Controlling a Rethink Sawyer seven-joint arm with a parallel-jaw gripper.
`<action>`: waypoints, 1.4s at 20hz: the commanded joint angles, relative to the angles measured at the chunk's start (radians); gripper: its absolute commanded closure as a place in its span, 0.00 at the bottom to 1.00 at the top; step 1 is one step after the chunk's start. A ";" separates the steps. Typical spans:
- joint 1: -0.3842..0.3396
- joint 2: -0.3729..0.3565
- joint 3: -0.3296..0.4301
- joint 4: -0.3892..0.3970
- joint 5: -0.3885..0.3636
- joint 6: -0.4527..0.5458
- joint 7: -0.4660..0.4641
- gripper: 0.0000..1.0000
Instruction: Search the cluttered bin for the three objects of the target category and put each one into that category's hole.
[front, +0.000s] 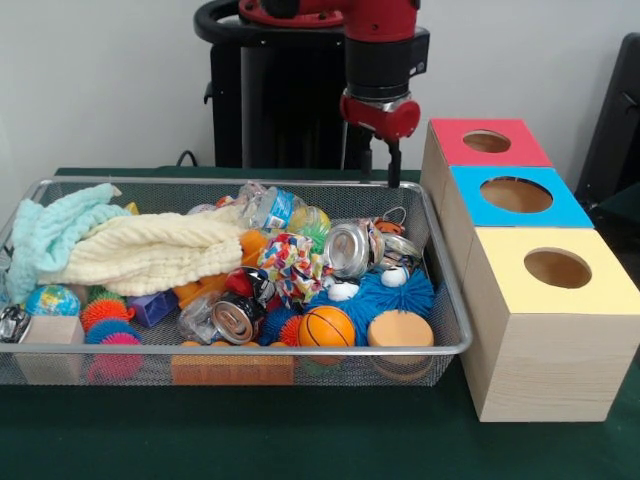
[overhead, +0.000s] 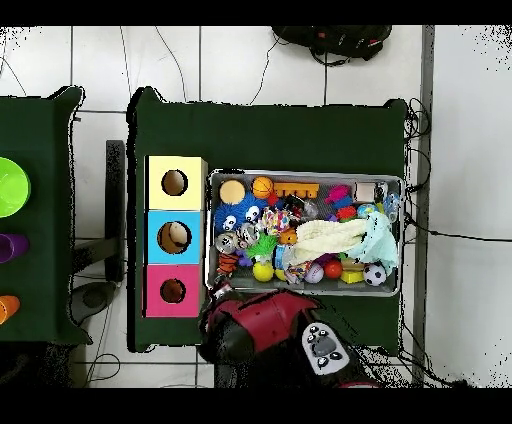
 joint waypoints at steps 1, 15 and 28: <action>-0.092 0.000 0.034 -0.086 -0.017 -0.011 -0.070 0.00; -0.129 -0.047 0.128 -0.213 0.145 0.216 -0.095 0.00; -0.025 0.089 0.041 -0.440 0.070 0.310 -0.127 0.00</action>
